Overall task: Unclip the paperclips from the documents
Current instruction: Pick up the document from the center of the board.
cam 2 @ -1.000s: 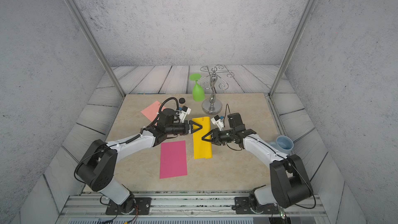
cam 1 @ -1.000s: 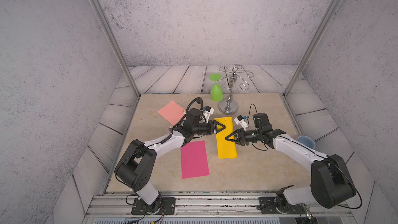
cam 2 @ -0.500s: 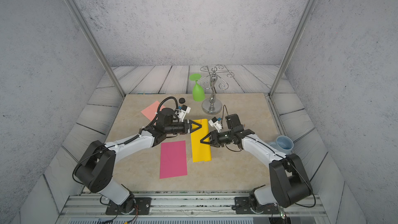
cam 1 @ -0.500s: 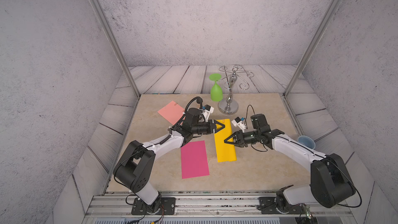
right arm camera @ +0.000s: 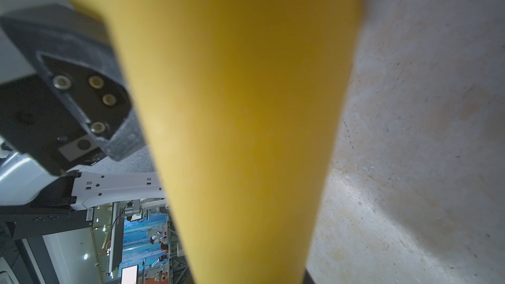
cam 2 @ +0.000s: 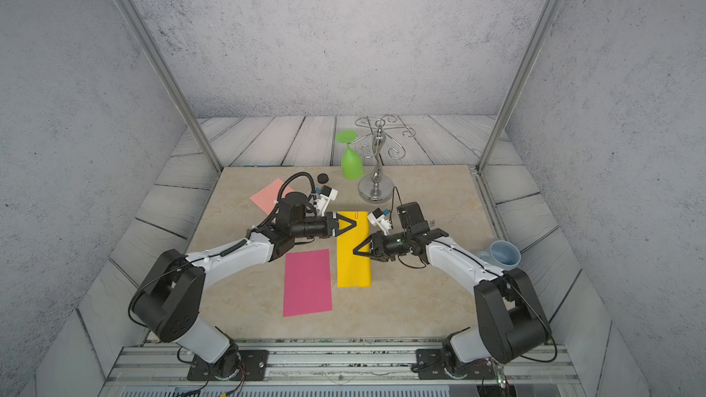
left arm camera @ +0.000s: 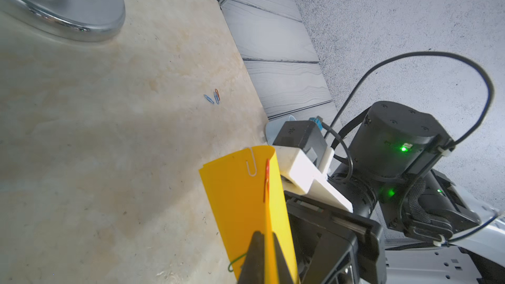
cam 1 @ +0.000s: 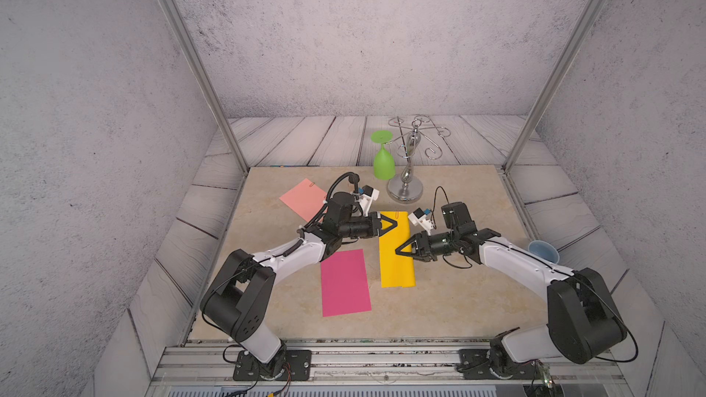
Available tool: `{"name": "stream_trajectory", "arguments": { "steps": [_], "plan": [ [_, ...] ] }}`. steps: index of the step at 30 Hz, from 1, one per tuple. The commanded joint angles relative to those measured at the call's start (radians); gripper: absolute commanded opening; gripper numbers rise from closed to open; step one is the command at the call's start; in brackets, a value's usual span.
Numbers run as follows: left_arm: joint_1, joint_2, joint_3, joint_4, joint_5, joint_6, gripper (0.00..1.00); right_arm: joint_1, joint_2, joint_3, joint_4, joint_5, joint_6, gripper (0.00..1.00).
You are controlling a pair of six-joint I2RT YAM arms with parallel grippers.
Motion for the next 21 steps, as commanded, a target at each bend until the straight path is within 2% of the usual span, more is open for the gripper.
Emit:
{"name": "stream_trajectory", "arguments": {
  "steps": [1, 6, 14, 18, 21],
  "plan": [
    [0.005, -0.035, -0.005, 0.017, 0.008, 0.006, 0.04, 0.003, 0.026, 0.035, -0.008, 0.001, -0.009, 0.37],
    [0.005, -0.048, 0.019, -0.044, 0.014, 0.048, 0.00, 0.002, 0.019, 0.058, -0.096, 0.054, -0.072, 0.49],
    [0.005, -0.071, 0.140, -0.324, 0.051, 0.244, 0.00, -0.045, -0.075, 0.151, -0.331, 0.287, -0.265, 0.79],
    [0.007, -0.075, 0.231, -0.517, 0.053, 0.390, 0.00, -0.077, -0.127, 0.198, -0.410, 0.351, -0.346, 0.84],
    [0.008, -0.079, 0.277, -0.615, 0.046, 0.471, 0.00, -0.100, -0.162, 0.225, -0.431, 0.339, -0.405, 0.84]
  ]
}}
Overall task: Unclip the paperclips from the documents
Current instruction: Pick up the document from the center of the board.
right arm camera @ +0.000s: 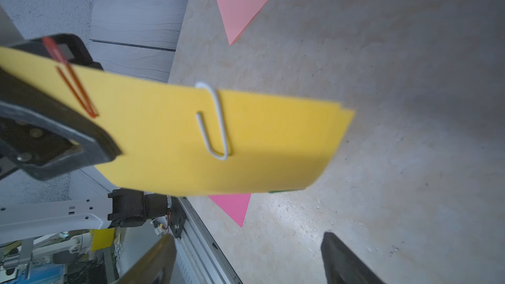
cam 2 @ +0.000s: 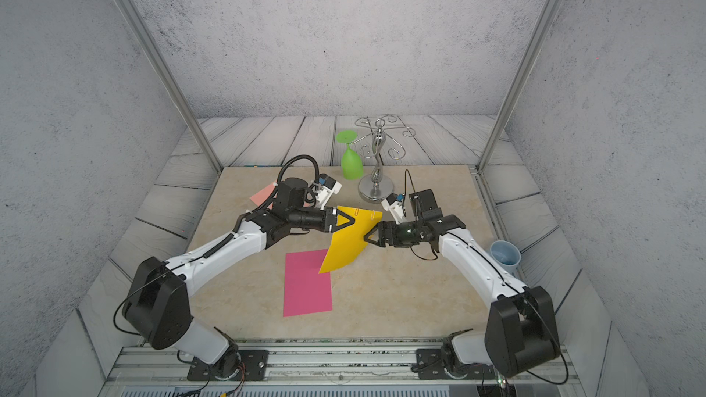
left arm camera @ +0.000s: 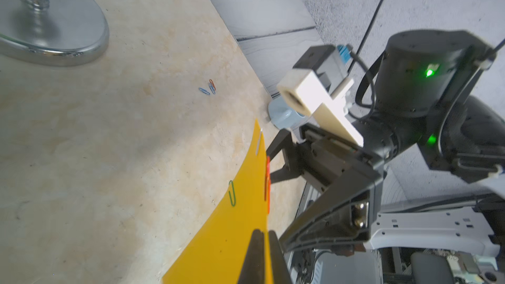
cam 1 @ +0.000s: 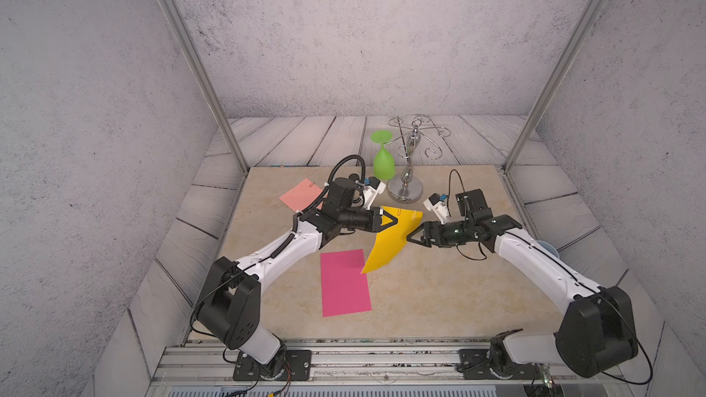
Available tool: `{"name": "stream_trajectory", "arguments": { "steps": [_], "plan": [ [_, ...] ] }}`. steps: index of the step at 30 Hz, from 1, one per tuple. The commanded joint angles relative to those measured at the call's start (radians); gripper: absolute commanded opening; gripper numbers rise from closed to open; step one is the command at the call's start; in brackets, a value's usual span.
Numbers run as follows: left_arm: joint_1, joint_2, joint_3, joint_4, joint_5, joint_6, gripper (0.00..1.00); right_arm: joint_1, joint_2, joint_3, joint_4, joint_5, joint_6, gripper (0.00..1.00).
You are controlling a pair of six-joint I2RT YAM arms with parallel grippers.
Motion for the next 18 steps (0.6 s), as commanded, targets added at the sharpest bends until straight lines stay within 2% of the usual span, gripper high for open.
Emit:
{"name": "stream_trajectory", "arguments": {
  "steps": [1, 5, 13, 18],
  "plan": [
    [0.009, -0.029, 0.050, -0.171, 0.011, 0.159, 0.00, -0.016, -0.069, 0.045, -0.078, 0.032, -0.119, 0.84],
    [0.010, -0.035, 0.073, -0.225, 0.031, 0.230, 0.00, -0.019, -0.068, 0.110, -0.125, 0.007, -0.198, 0.84],
    [0.010, -0.030, 0.104, -0.300, 0.096, 0.321, 0.00, -0.019, -0.038, 0.153, -0.078, -0.098, -0.232, 0.82],
    [0.010, -0.032, 0.122, -0.346, 0.138, 0.365, 0.00, -0.017, -0.010, 0.177, -0.054, -0.157, -0.249, 0.75]
  ]
}}
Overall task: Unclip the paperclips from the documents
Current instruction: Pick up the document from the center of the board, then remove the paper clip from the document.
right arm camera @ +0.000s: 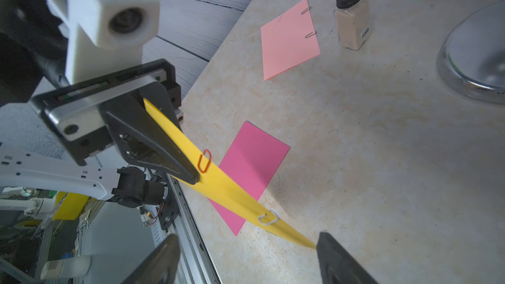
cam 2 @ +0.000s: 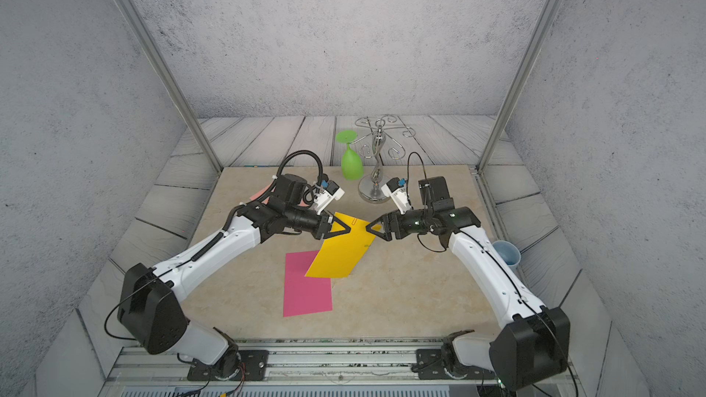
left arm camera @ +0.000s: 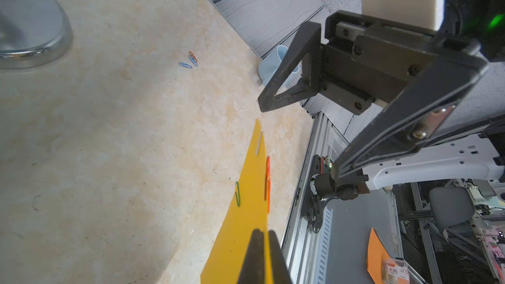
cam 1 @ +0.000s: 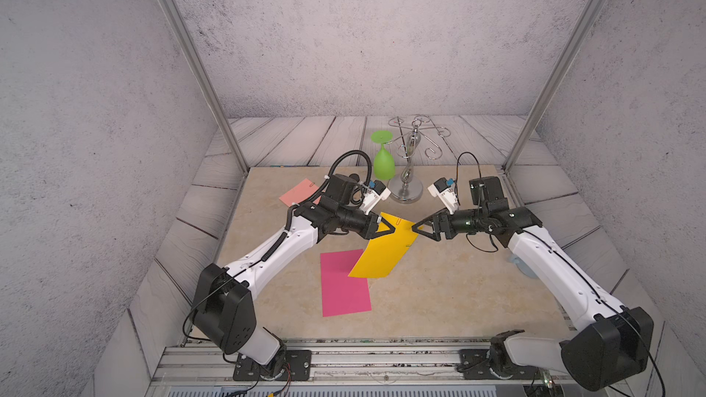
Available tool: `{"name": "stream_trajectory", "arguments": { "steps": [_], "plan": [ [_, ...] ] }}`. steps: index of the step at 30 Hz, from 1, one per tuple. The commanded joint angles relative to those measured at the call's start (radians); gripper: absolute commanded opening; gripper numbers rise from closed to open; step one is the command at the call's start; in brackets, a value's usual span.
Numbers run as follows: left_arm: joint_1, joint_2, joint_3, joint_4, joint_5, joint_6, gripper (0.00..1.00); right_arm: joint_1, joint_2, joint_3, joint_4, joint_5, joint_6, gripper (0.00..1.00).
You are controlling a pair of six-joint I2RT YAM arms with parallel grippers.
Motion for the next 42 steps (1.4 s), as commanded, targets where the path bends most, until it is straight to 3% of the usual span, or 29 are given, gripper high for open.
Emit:
{"name": "stream_trajectory", "arguments": {
  "steps": [1, 15, 18, 22, 32, 42],
  "plan": [
    [0.008, -0.006, 0.039, -0.059, 0.061, 0.077, 0.00, 0.001, 0.040, 0.043, 0.024, -0.080, -0.035, 0.74],
    [0.007, 0.056, 0.138, -0.265, 0.125, 0.226, 0.00, 0.064, 0.148, 0.114, -0.026, -0.229, -0.201, 0.64],
    [0.007, 0.063, 0.141, -0.271, 0.129, 0.235, 0.00, 0.070, 0.153, 0.119, -0.038, -0.259, -0.226, 0.59],
    [0.009, 0.067, 0.142, -0.270, 0.137, 0.238, 0.00, 0.076, 0.166, 0.123, -0.066, -0.274, -0.251, 0.45],
    [0.009, 0.083, 0.152, -0.286, 0.156, 0.251, 0.00, 0.086, 0.186, 0.131, -0.089, -0.303, -0.276, 0.30],
    [0.009, 0.090, 0.154, -0.294, 0.166, 0.259, 0.00, 0.086, 0.192, 0.129, -0.078, -0.343, -0.270, 0.23]
  ]
}}
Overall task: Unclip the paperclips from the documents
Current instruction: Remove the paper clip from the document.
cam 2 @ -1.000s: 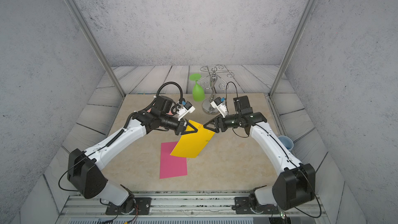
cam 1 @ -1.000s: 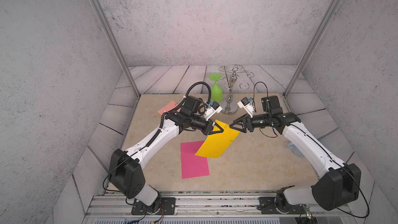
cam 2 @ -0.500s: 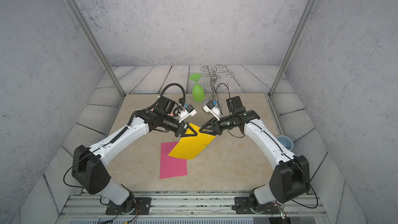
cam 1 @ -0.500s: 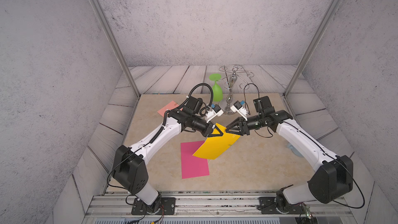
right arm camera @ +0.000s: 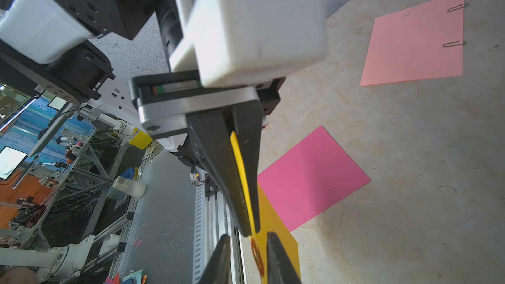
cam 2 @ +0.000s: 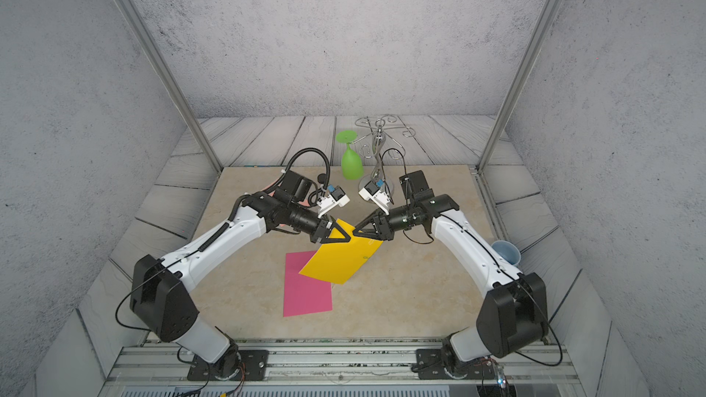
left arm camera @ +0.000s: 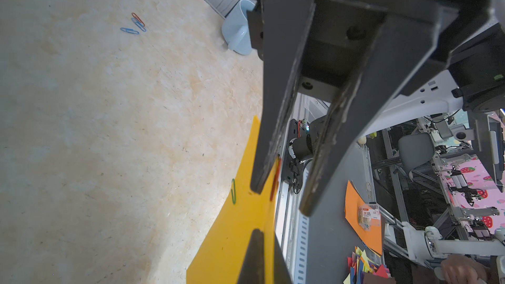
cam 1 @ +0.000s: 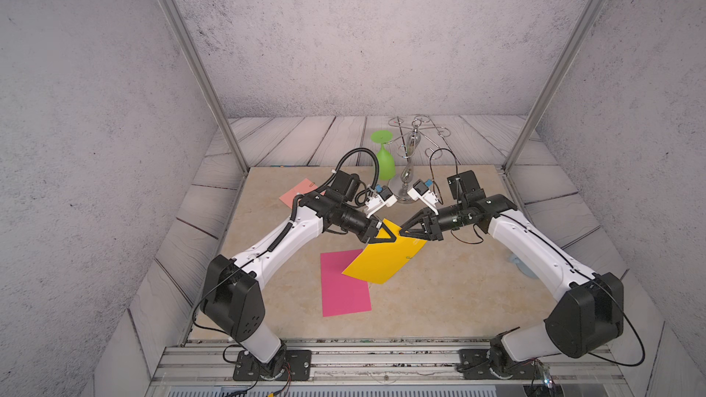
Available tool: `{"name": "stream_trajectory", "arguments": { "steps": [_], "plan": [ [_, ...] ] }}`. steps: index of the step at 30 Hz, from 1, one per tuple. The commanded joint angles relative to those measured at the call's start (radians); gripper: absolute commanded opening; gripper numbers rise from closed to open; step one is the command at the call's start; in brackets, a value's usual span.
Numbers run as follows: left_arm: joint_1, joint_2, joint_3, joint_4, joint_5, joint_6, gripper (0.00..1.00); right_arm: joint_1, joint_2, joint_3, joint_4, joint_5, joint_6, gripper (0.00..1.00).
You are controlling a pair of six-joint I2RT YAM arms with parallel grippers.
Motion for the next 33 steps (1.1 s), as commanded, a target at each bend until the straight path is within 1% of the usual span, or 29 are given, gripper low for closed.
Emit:
{"name": "stream_trajectory", "arguments": {
  "steps": [1, 4, 12, 29, 33],
  "plan": [
    [0.008, 0.010, 0.026, -0.021, 0.028, 0.031, 0.00, 0.005, 0.021, 0.020, -0.005, -0.039, -0.006, 0.22],
    [0.007, 0.010, 0.028, -0.020, 0.030, 0.033, 0.00, 0.004, 0.024, 0.019, -0.008, -0.042, -0.007, 0.17],
    [0.007, 0.001, 0.021, -0.027, 0.029, 0.038, 0.00, 0.005, 0.028, 0.011, -0.011, -0.026, -0.005, 0.15],
    [0.007, -0.022, 0.003, -0.026, 0.032, 0.038, 0.00, 0.004, 0.025, 0.014, -0.009, -0.023, 0.008, 0.06],
    [0.007, -0.025, 0.002, -0.027, 0.032, 0.038, 0.00, 0.004, 0.025, 0.014, -0.006, -0.021, 0.014, 0.05]
  ]
}}
